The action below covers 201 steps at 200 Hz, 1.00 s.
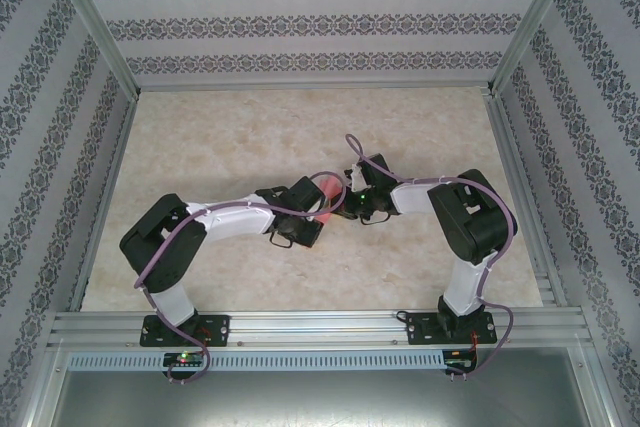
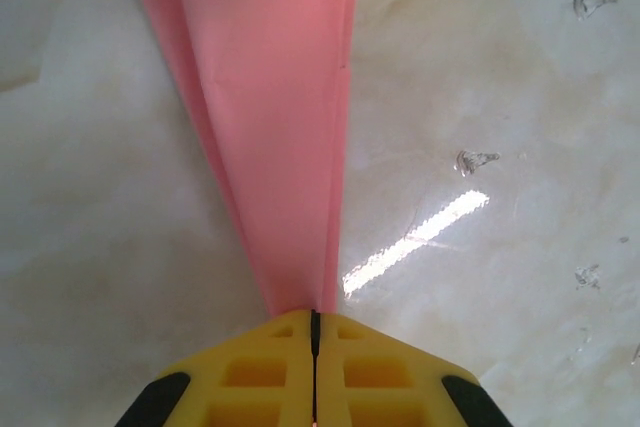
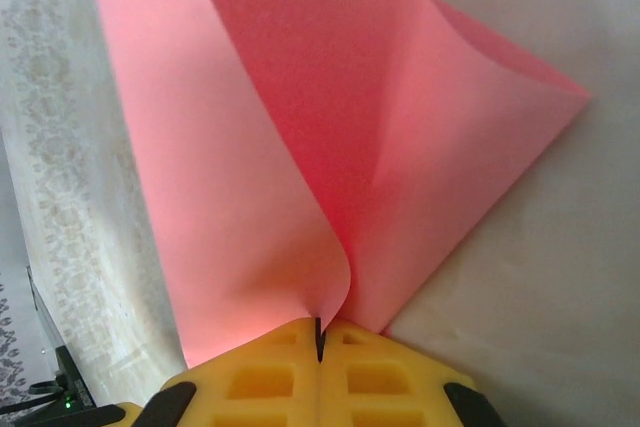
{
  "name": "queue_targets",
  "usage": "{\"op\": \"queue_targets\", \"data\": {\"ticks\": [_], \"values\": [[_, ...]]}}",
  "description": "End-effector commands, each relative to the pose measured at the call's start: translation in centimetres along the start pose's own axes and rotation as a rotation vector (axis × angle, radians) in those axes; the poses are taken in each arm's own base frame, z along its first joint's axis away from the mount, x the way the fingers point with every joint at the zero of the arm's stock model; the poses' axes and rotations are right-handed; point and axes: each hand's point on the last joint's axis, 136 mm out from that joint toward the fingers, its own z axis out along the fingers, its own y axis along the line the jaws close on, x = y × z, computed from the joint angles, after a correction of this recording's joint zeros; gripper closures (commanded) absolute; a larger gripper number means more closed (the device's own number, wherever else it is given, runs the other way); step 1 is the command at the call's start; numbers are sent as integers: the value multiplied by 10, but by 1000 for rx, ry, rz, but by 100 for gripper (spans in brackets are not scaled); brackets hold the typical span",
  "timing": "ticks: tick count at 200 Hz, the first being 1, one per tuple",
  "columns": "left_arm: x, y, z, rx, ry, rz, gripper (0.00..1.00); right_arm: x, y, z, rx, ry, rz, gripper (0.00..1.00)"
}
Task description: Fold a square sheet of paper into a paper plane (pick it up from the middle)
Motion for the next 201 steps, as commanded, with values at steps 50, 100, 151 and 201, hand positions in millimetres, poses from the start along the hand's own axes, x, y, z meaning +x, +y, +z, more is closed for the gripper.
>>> {"op": "queue_targets", "data": {"ticks": [50,100,151,201], "values": [[43,5,8,19,148,-13,91,6,-29,4,106,14,28,100],[58,10,11,9,176,-24,88,7,-32,3,112,13,31,100],[65,20,16,-40,200,-20,89,2,-21,-2,89,-3,16,99],[73,25,24,-46,221,-24,90,-2,-2,-18,68,-31,-17,88]]}}
